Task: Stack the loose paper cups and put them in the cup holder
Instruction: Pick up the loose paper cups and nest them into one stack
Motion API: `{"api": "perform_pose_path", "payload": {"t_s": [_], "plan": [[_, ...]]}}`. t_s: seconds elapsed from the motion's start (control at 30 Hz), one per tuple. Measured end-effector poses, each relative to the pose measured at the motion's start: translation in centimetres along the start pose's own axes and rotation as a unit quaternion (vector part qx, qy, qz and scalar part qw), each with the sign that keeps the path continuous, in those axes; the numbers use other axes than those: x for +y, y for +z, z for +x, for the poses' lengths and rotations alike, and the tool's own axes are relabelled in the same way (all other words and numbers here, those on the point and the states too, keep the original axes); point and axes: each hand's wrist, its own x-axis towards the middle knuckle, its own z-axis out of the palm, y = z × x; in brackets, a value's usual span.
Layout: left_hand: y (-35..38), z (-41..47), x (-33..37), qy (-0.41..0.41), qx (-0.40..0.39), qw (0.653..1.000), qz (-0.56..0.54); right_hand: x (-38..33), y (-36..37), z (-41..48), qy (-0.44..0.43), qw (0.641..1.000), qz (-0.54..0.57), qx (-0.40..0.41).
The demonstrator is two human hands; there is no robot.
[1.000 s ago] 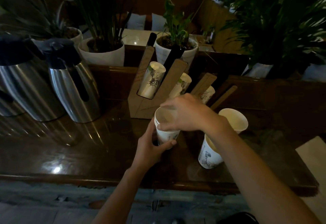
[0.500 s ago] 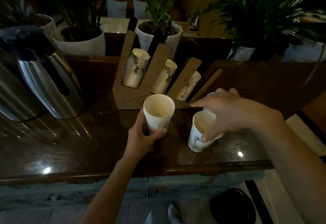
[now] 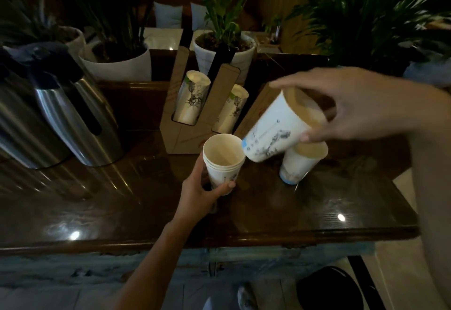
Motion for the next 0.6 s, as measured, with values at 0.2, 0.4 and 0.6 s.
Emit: {"api": "perform_pose_path", "payload": {"t_s": [0.2, 0.4, 0.6], "plan": [[-0.1, 0.2, -0.3, -0.010, 0.001, 1.000, 0.005, -2.2, -0.4, 4.3, -0.090, 0.996, -0.023, -0.005], [-0.1, 0.0, 0.2, -0.012, -0.007, 1.000, -0.009, -4.3, 0.6, 7.1, -0.132, 0.990, -0.037, -0.031], [0.0, 0.0, 0.4, -0.014, -0.009, 1.000, -0.007, -5.5, 1.3, 8.1, -0.179, 0.982, -0.052, -0.036]]}}
